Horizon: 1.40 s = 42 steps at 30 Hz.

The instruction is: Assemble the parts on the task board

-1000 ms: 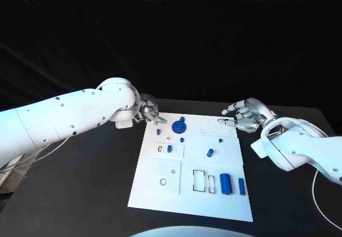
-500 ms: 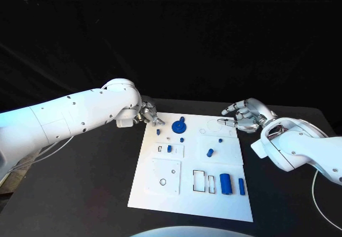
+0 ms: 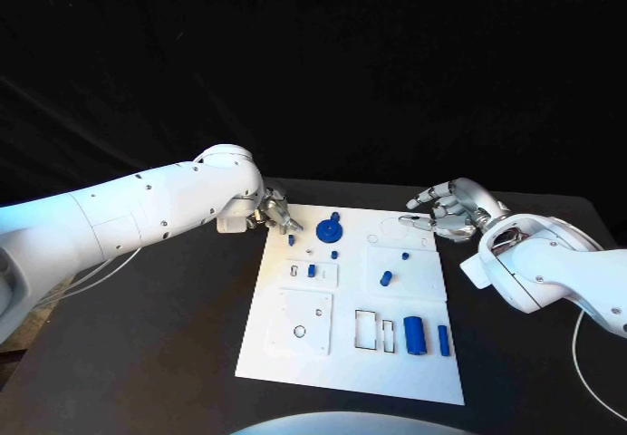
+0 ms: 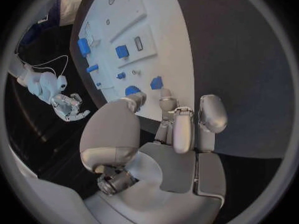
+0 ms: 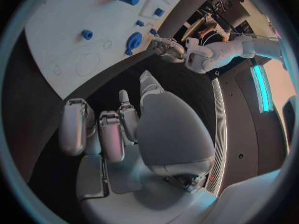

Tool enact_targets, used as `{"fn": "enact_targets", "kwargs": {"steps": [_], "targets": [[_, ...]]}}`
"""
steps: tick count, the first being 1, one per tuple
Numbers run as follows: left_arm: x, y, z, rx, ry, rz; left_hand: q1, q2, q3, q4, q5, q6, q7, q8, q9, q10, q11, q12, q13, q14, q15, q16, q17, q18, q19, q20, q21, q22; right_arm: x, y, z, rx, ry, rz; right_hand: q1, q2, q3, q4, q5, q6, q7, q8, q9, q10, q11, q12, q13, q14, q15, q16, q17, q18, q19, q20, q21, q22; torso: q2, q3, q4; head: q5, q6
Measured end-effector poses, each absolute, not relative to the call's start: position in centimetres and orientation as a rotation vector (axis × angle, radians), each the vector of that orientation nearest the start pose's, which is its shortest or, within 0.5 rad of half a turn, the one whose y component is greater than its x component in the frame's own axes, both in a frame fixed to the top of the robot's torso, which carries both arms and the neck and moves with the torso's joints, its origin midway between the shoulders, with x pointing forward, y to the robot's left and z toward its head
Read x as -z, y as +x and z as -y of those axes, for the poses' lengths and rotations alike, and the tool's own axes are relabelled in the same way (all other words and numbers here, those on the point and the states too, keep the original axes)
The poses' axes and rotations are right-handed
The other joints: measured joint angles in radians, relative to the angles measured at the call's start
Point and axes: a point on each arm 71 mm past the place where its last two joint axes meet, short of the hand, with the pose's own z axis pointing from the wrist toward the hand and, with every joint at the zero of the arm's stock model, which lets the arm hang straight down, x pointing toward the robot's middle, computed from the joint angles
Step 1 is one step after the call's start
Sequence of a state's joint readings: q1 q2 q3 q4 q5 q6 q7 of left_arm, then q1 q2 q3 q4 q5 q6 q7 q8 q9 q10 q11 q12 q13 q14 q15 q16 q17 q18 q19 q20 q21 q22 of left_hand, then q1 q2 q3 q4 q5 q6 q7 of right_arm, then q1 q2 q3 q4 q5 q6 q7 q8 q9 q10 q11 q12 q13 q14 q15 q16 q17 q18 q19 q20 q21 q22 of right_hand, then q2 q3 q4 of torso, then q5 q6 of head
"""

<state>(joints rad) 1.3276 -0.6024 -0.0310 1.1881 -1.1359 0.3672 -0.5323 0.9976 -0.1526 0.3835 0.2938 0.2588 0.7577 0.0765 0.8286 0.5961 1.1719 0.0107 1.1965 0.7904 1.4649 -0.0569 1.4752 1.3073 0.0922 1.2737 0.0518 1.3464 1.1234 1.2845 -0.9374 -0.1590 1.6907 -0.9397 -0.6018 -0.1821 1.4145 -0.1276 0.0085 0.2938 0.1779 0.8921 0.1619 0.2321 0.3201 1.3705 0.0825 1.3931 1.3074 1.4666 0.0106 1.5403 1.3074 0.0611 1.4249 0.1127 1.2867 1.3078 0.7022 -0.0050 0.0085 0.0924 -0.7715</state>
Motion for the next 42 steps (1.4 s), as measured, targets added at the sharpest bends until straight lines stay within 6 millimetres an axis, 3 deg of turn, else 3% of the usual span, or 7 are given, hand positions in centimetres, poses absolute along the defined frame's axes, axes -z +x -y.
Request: {"fn": "enact_targets", "kwargs": {"steps": [9, 26, 34, 42], "targets": [[18.9, 55.0, -19.0, 0.239, -0.047, -2.381, 0.000, 0.000, 0.000, 0.000, -0.004, 0.004, 0.004, 0.000, -0.002, 0.000, 0.000, 0.000, -0.001, 0.000, 0.000, 0.000, 0.000, 0.000, 0.000, 0.000, 0.000, 0.000, 17.5, 45.9, 21.9, -0.775, 0.462, -1.641, 0.000, 0.000, 0.000, 0.000, 0.000, 0.000, 0.000, 0.000, 0.001, 0.000, 0.000, 0.000, 0.000, 0.000, 0.000, 0.000, 0.000, 0.000, 0.000, 0.000, 0.000, 0.000, 0.000, -0.0001, 0.0000, 0.000, -0.002], [19.3, 54.8, -18.9, 0.239, -0.040, -2.402, 0.027, 0.026, -0.003, -0.003, -0.004, 0.004, 0.004, -0.004, -0.008, -0.002, 0.002, 0.000, -0.003, 0.000, 0.000, 0.000, 0.000, 0.000, -0.003, 0.003, -0.004, -0.002, 17.5, 45.9, 21.9, -0.776, 0.462, -1.641, 0.000, 0.000, 0.000, 0.000, 0.000, 0.000, 0.000, 0.000, 0.001, 0.000, 0.000, 0.000, 0.000, 0.000, 0.000, 0.000, 0.000, 0.000, 0.000, 0.000, 0.000, 0.000, -0.001, 0.0010, 0.0001, 0.000, -0.008], [19.5, 54.7, -18.9, 0.240, -0.042, -2.406, 0.108, 0.071, 0.023, -0.014, -0.004, 0.008, 0.007, -0.010, -0.012, -0.007, 0.000, 0.004, -0.003, 0.000, 0.000, 0.000, 0.000, 0.000, -0.003, 0.003, -0.004, -0.002, 17.5, 45.9, 21.9, -0.775, 0.462, -1.641, 0.000, 0.000, -0.003, -0.003, 0.000, 0.000, 0.000, 0.000, 0.001, 0.000, 0.000, 0.000, 0.000, 0.000, 0.000, 0.000, 0.001, 0.000, 0.000, 0.000, 0.000, 0.000, -0.001, 0.0008, 0.0001, -0.001, -0.009], [19.5, 54.7, -18.8, 0.251, -0.047, -2.411, 0.171, 0.083, 0.056, -0.030, -0.004, 0.011, 0.004, -0.011, -0.013, -0.011, -0.003, 0.008, -0.005, 0.000, 0.000, 0.000, 0.000, 0.000, -0.003, 0.003, -0.004, -0.002, 17.5, 45.9, 21.9, -0.776, 0.462, -1.641, 0.000, 0.000, -0.003, -0.003, 0.000, 0.000, 0.000, 0.000, 0.001, 0.000, 0.000, 0.000, 0.001, 0.000, 0.000, 0.000, 0.001, 0.000, 0.000, 0.000, 0.000, 0.000, -0.002, 0.0007, 0.0007, 0.000, -0.010]]}}
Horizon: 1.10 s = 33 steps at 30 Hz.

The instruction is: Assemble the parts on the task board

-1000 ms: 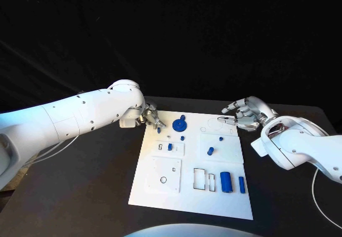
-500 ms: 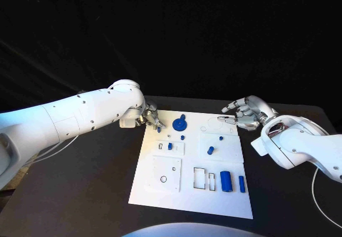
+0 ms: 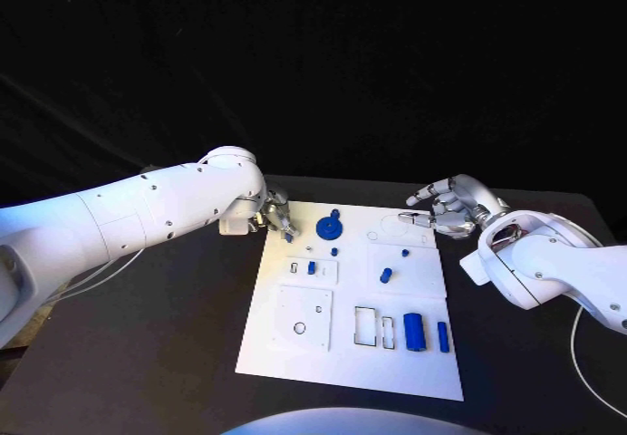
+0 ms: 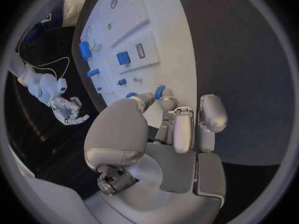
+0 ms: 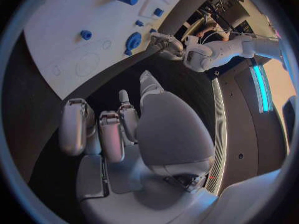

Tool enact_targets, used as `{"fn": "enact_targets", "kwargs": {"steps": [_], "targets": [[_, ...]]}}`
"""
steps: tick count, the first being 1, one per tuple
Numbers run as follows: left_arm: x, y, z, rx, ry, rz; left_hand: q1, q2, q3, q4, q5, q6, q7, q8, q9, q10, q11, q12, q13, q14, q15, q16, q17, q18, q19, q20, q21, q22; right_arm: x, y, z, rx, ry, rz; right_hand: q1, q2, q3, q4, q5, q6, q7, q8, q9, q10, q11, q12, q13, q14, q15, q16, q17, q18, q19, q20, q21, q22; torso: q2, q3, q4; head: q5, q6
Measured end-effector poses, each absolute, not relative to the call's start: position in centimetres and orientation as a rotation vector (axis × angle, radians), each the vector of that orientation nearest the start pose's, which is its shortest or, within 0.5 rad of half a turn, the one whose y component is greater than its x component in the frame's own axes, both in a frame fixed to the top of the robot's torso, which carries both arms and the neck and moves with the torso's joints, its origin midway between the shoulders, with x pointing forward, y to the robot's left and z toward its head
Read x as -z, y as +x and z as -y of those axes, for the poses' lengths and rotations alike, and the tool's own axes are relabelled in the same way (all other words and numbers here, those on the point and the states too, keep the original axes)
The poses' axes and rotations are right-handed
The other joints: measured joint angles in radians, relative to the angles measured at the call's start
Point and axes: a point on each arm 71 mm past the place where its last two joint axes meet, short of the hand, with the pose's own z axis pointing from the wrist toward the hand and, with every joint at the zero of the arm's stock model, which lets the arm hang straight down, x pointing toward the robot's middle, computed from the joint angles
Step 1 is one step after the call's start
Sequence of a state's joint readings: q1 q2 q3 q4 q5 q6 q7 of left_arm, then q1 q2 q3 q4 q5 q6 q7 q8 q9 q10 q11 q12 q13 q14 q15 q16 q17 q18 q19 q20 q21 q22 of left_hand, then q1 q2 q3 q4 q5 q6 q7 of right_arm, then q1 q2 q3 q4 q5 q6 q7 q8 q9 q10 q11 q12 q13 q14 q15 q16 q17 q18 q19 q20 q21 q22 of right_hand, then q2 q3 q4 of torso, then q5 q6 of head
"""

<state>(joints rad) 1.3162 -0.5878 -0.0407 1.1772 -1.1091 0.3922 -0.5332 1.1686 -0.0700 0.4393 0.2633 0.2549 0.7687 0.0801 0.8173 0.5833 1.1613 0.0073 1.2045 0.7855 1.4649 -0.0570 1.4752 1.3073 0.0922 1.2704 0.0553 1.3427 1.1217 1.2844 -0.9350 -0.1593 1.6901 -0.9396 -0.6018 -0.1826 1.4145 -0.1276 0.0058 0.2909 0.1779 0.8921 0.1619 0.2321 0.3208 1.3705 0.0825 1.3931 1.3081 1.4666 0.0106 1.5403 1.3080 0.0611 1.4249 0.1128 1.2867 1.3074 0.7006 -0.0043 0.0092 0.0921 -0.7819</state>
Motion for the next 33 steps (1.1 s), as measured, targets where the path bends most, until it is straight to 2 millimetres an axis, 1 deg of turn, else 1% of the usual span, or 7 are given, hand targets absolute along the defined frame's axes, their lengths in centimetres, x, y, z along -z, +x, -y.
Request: {"fn": "enact_targets", "kwargs": {"steps": [6, 8, 11, 17, 24, 26, 33], "targets": [[19.6, 54.6, -18.7, 0.269, -0.063, -2.420, 0.049, 0.005, 0.064, -0.030, -0.002, -0.005, 0.000, 0.006, 0.000, 0.000, 0.000, 0.000, -0.003, 0.000, 0.000, 0.000, 0.000, 0.000, 0.000, 0.000, 0.000, 0.002, 17.5, 45.9, 21.9, -0.776, 0.462, -1.641, 0.000, 0.000, 0.000, 0.000, 0.000, 0.000, 0.000, 0.000, 0.000, 0.000, 0.000, 0.000, 0.000, 0.000, 0.000, 0.000, 0.000, 0.000, 0.000, 0.000, 0.000, 0.000, 0.000, 0.0001, -0.0006, 0.002, 0.000], [19.6, 54.5, -18.8, 0.281, -0.074, -2.423, 0.066, 0.001, 0.113, -0.042, -0.023, -0.012, 0.000, 0.013, 0.000, 0.000, 0.000, 0.000, -0.004, 0.000, 0.000, 0.000, 0.000, 0.000, 0.000, 0.000, 0.000, 0.006, 17.5, 45.9, 21.9, -0.776, 0.462, -1.641, 0.000, 0.000, 0.000, 0.000, 0.000, 0.000, 0.000, 0.000, 0.000, 0.000, 0.000, 0.000, 0.000, 0.000, 0.000, 0.000, 0.000, 0.000, 0.000, 0.000, 0.000, 0.000, 0.000, 0.0001, -0.0006, 0.002, 0.000], [19.6, 54.3, -19.0, 0.299, -0.094, -2.427, 0.075, -0.003, 0.147, -0.010, -0.054, -0.015, 0.000, 0.035, 0.001, 0.000, 0.000, 0.000, -0.007, 0.000, 0.000, 0.000, 0.000, 0.000, 0.000, 0.000, 0.000, 0.009, 17.5, 45.9, 21.9, -0.776, 0.462, -1.641, 0.000, 0.000, 0.000, 0.000, 0.000, 0.000, 0.000, 0.000, 0.000, 0.000, 0.000, 0.000, 0.000, 0.000, 0.000, 0.000, 0.000, 0.000, 0.000, 0.000, 0.000, 0.000, -0.001, 0.0003, -0.0006, 0.003, 0.000], [19.5, 53.7, -19.6, 0.342, -0.138, -2.425, 0.071, -0.007, 0.165, 0.008, -0.054, -0.018, 0.004, 0.052, 0.001, 0.006, -0.005, 0.004, -0.007, 0.000, 0.000, 0.000, 0.000, 0.000, 0.000, 0.000, 0.000, 0.014, 17.5, 45.9, 21.9, -0.775, 0.462, -1.641, 0.000, 0.000, 0.000, 0.000, 0.000, 0.000, 0.000, 0.000, 0.000, 0.000, 0.000, 0.000, 0.000, 0.000, 0.000, 0.000, 0.000, 0.000, 0.000, 0.000, 0.000, 0.000, -0.001, 0.0006, -0.0001, 0.003, 0.000], [18.9, 52.0, -20.3, 0.413, -0.175, -2.411, 0.060, -0.019, 0.171, 0.014, -0.054, -0.018, 0.003, 0.059, 0.017, 0.015, -0.007, 0.008, 0.001, 0.000, 0.000, 0.000, 0.000, 0.000, 0.007, 0.000, 0.005, 0.022, 17.5, 45.9, 22.0, -0.773, 0.464, -1.641, 0.000, 0.000, 0.000, 0.000, 0.000, 0.000, 0.000, 0.000, 0.000, 0.000, 0.000, 0.000, 0.000, 0.000, 0.000, 0.000, 0.000, 0.000, 0.000, 0.000, 0.000, 0.000, -0.001, 0.0010, 0.0005, 0.002, 0.000], [18.7, 51.5, -20.4, 0.433, -0.185, -2.406, 0.052, -0.026, 0.200, -0.015, -0.058, -0.016, 0.002, 0.060, 0.024, 0.018, -0.004, 0.011, 0.006, 0.000, 0.000, 0.000, 0.000, 0.000, 0.007, 0.000, 0.005, 0.022, 17.5, 45.9, 22.1, -0.772, 0.464, -1.640, 0.000, 0.000, 0.000, 0.000, 0.000, 0.000, 0.000, 0.000, 0.000, 0.000, 0.000, 0.000, 0.000, 0.000, 0.000, 0.000, 0.000, 0.000, 0.000, 0.000, 0.000, 0.001, -0.001, 0.0010, 0.0005, 0.002, 0.000], [18.9, 49.5, -20.8, 0.490, -0.216, -2.390, 0.041, -0.031, 0.210, -0.006, -0.058, -0.016, 0.002, 0.068, 0.025, 0.035, -0.013, 0.022, 0.019, 0.000, 0.000, 0.000, 0.000, 0.000, 0.018, -0.003, 0.013, 0.038, 17.5, 46.0, 22.2, -0.769, 0.466, -1.640, -0.004, 0.004, 0.000, 0.000, 0.000, 0.000, 0.000, 0.004, 0.000, 0.000, 0.000, 0.000, 0.000, 0.000, 0.000, 0.000, 0.000, 0.000, 0.000, 0.000, -0.004, 0.001, -0.003, 0.0008, 0.0016, 0.004, -0.003]]}}
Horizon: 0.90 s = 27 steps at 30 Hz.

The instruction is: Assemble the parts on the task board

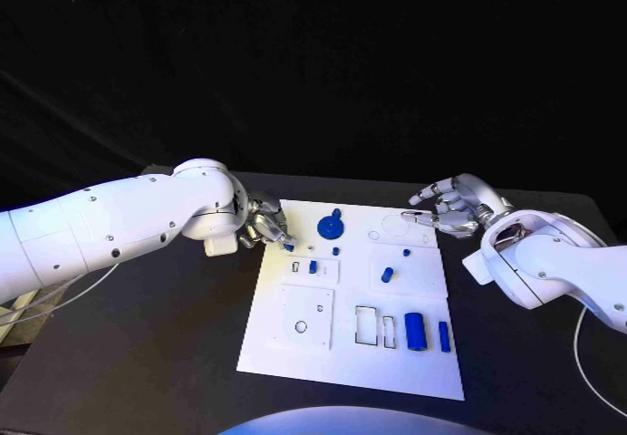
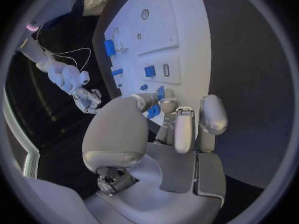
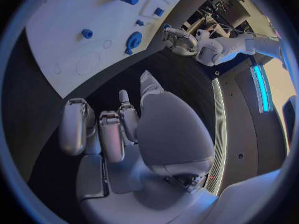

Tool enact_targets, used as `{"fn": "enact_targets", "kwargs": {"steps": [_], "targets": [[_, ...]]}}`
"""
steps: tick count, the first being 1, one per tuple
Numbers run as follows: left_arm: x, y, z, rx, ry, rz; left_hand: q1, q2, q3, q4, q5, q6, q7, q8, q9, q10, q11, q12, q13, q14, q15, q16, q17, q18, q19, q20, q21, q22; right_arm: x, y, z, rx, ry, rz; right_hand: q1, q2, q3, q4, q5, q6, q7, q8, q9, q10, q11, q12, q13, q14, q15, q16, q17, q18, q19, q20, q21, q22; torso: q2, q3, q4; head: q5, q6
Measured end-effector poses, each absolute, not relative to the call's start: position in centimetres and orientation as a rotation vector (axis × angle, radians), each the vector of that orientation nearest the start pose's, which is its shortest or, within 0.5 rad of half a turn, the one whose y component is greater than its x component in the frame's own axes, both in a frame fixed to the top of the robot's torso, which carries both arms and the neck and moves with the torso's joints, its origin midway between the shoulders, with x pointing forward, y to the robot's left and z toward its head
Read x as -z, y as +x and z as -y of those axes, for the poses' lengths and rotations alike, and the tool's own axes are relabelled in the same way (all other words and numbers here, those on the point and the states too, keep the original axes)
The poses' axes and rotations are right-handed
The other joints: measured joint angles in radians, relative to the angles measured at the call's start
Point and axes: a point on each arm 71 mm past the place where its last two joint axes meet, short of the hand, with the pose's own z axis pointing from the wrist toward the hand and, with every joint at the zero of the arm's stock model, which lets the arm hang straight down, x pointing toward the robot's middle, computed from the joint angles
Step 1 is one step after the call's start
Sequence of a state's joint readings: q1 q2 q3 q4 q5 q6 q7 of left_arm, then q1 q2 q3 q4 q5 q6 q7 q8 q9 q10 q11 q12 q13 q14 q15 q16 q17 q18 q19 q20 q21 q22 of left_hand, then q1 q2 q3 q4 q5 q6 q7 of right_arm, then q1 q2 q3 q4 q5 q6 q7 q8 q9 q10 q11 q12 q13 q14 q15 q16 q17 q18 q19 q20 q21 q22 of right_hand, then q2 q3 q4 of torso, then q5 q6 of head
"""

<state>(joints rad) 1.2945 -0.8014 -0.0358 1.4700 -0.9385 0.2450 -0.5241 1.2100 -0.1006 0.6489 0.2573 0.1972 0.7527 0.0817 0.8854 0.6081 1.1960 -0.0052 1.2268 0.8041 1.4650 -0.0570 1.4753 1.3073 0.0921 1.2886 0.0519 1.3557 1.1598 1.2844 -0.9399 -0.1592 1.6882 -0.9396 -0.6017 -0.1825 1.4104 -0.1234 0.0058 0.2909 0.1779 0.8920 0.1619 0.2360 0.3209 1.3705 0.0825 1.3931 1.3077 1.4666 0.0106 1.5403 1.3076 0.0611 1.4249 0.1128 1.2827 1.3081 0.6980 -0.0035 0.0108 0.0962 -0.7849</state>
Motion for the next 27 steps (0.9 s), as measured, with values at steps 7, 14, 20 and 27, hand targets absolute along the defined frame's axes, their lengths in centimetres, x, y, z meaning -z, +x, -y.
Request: {"fn": "enact_targets", "kwargs": {"steps": [7, 14, 20, 27], "targets": [[19.8, 48.3, -20.4, 0.509, -0.221, -2.359, -0.020, -0.020, 0.039, -0.017, -0.002, 0.006, -0.005, 0.009, 0.006, 0.025, -0.004, 0.013, 0.024, 0.000, 0.000, 0.004, 0.000, 0.000, 0.018, -0.003, 0.017, 0.027, 17.6, 46.0, 22.2, -0.768, 0.466, -1.640, 0.000, 0.000, 0.000, 0.000, 0.000, 0.000, 0.000, 0.000, 0.000, 0.000, 0.000, 0.000, 0.000, 0.000, 0.000, 0.000, 0.000, 0.000, 0.000, 0.000, 0.000, 0.000, -0.003, 0.0009, 0.0023, 0.004, -0.002], [20.8, 47.5, -19.7, 0.504, -0.194, -2.332, -0.035, -0.035, 0.050, -0.007, -0.002, 0.015, -0.014, 0.015, 0.012, 0.040, -0.007, 0.019, 0.040, 0.004, -0.004, 0.004, 0.000, 0.000, 0.025, -0.003, 0.022, 0.036, 17.8, 46.0, 22.1, -0.768, 0.467, -1.643, 0.000, 0.000, 0.000, 0.000, 0.000, 0.000, 0.000, 0.000, 0.000, 0.000, 0.000, 0.000, 0.000, 0.000, 0.000, 0.000, 0.000, 0.000, 0.000, 0.000, 0.000, 0.000, -0.004, 0.0014, 0.0028, 0.006, -0.005], [21.4, 47.1, -19.1, 0.499, -0.165, -2.319, -0.039, -0.039, 0.052, -0.005, 0.004, 0.017, -0.016, 0.015, 0.013, 0.046, -0.007, 0.024, 0.049, 0.000, -0.007, 0.004, 0.000, 0.000, 0.028, -0.007, 0.022, 0.039, 17.8, 46.0, 22.2, -0.767, 0.468, -1.644, 0.000, 0.000, 0.000, 0.000, 0.000, 0.000, 0.000, 0.000, 0.000, 0.000, 0.000, 0.000, 0.000, 0.000, 0.000, 0.000, 0.000, 0.000, 0.000, 0.000, 0.000, 0.000, -0.003, 0.0021, 0.0020, 0.006, -0.006], [21.4, 47.0, -18.8, 0.480, -0.122, -2.301, -0.043, -0.043, 0.055, -0.002, 0.004, 0.019, -0.018, 0.020, 0.012, 0.053, -0.007, 0.028, 0.057, 0.000, -0.007, 0.004, 0.000, 0.000, 0.028, -0.007, 0.026, 0.042, 17.8, 46.0, 22.2, -0.767, 0.467, -1.644, 0.000, 0.000, 0.000, 0.000, 0.000, 0.000, 0.000, 0.000, 0.000, 0.000, 0.000, 0.000, 0.000, 0.000, 0.000, 0.000, 0.000, 0.000, 0.000, 0.000, 0.000, 0.000, -0.002, 0.0028, 0.0023, 0.005, -0.010]]}}
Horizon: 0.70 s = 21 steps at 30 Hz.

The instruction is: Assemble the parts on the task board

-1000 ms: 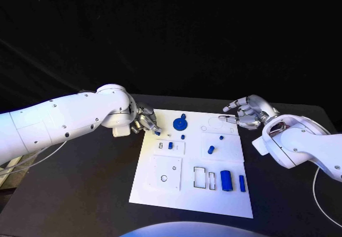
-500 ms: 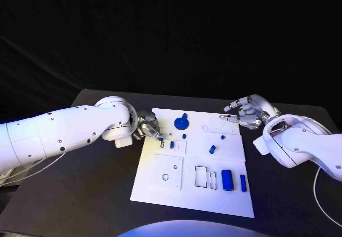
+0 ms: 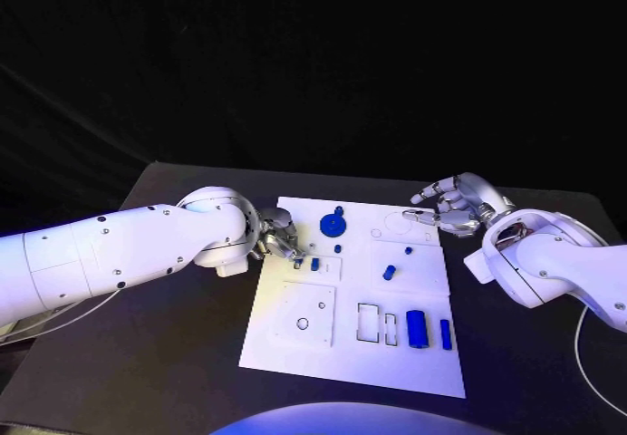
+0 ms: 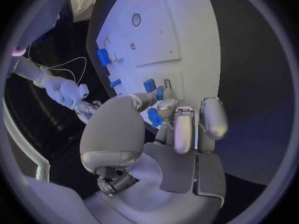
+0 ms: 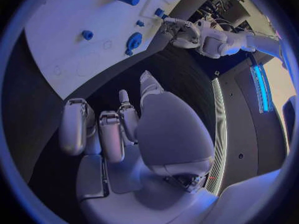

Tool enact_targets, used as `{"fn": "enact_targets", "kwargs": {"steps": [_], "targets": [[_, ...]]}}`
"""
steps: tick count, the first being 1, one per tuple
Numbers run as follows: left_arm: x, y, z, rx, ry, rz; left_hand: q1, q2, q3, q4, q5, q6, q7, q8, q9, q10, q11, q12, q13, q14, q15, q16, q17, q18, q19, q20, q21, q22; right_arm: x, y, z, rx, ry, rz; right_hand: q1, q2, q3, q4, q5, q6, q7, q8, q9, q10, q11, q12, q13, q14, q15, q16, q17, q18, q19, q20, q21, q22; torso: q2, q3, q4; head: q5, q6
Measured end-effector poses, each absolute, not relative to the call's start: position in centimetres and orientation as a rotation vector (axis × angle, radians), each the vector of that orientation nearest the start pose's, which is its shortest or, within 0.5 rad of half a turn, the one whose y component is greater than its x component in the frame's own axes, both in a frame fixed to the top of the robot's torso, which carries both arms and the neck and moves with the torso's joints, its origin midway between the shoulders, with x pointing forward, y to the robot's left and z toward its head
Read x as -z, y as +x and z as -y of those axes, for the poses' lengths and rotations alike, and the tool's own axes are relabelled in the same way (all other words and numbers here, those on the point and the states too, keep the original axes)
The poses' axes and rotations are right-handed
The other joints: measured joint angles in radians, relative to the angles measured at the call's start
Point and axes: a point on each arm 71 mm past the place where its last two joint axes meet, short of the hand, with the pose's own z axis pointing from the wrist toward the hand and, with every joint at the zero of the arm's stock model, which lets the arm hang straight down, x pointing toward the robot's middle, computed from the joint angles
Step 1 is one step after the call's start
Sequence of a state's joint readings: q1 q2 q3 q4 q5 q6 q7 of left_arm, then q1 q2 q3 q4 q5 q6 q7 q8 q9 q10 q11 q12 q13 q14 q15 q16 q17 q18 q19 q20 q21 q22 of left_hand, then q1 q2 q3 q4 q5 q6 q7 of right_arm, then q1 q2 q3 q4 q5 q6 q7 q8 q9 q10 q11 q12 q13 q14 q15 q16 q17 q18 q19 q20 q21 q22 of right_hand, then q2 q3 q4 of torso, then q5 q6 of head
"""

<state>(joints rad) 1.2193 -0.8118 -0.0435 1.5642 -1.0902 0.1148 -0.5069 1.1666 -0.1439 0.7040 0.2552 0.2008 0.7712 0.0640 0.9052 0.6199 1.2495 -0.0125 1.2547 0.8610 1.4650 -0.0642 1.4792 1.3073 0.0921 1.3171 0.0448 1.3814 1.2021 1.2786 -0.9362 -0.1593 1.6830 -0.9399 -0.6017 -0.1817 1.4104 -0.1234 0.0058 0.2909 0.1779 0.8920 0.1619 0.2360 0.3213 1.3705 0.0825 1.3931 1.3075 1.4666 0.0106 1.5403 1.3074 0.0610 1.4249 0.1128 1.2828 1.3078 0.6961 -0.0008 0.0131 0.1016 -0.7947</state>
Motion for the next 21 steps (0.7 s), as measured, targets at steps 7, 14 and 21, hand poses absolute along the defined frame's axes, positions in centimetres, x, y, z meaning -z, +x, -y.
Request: {"fn": "enact_targets", "kwargs": {"steps": [7, 14, 21], "targets": [[21.36, 46.91, -18.61, 0.456, -0.079, -2.285, -0.014, -0.014, 0.056, -0.056, -0.001, 0.002, 0.001, 0.001, -0.001, 0.001, -0.001, 0.002, 0.005, 0.000, 0.000, 0.000, 0.000, 0.000, 0.000, 0.000, 0.000, 0.000, 17.83, 45.96, 22.18, -0.767, 0.467, -1.644, 0.000, 0.000, 0.000, 0.000, 0.000, 0.000, 0.000, 0.000, 0.000, 0.000, 0.000, 0.000, 0.000, 0.000, 0.000, 0.000, 0.000, 0.000, 0.000, 0.000, 0.000, 0.000, 0.000, 0.0000, 0.0001, 0.001, -0.004], [21.35, 46.90, -18.63, 0.435, -0.049, -2.276, -0.016, -0.016, 0.059, -0.053, -0.004, 0.002, 0.001, 0.001, -0.002, 0.007, 0.000, 0.006, 0.010, 0.000, 0.000, 0.000, 0.000, 0.000, 0.000, 0.000, 0.000, 0.001, 17.83, 45.96, 22.21, -0.766, 0.467, -1.644, 0.000, 0.000, 0.000, 0.000, 0.000, 0.000, 0.000, 0.000, 0.000, 0.000, 0.000, 0.000, 0.000, 0.000, 0.000, 0.000, 0.000, 0.000, 0.000, 0.000, 0.000, 0.000, 0.000, -0.0005, 0.0007, 0.002, -0.007], [21.39, 46.90, -18.65, 0.420, -0.029, -2.278, -0.021, -0.021, 0.063, -0.050, -0.004, 0.005, 0.002, 0.006, -0.002, 0.011, -0.004, 0.006, 0.011, 0.000, 0.000, 0.000, 0.000, 0.000, 0.000, 0.000, 0.000, 0.001, 17.83, 45.96, 22.16, -0.767, 0.467, -1.644, 0.000, 0.000, 0.000, 0.000, 0.000, 0.000, 0.000, 0.000, 0.000, 0.000, 0.000, 0.000, 0.000, 0.000, 0.000, 0.000, 0.000, 0.000, 0.000, 0.000, 0.000, 0.000, -0.001, -0.0007, 0.0008, 0.004, -0.009]]}}
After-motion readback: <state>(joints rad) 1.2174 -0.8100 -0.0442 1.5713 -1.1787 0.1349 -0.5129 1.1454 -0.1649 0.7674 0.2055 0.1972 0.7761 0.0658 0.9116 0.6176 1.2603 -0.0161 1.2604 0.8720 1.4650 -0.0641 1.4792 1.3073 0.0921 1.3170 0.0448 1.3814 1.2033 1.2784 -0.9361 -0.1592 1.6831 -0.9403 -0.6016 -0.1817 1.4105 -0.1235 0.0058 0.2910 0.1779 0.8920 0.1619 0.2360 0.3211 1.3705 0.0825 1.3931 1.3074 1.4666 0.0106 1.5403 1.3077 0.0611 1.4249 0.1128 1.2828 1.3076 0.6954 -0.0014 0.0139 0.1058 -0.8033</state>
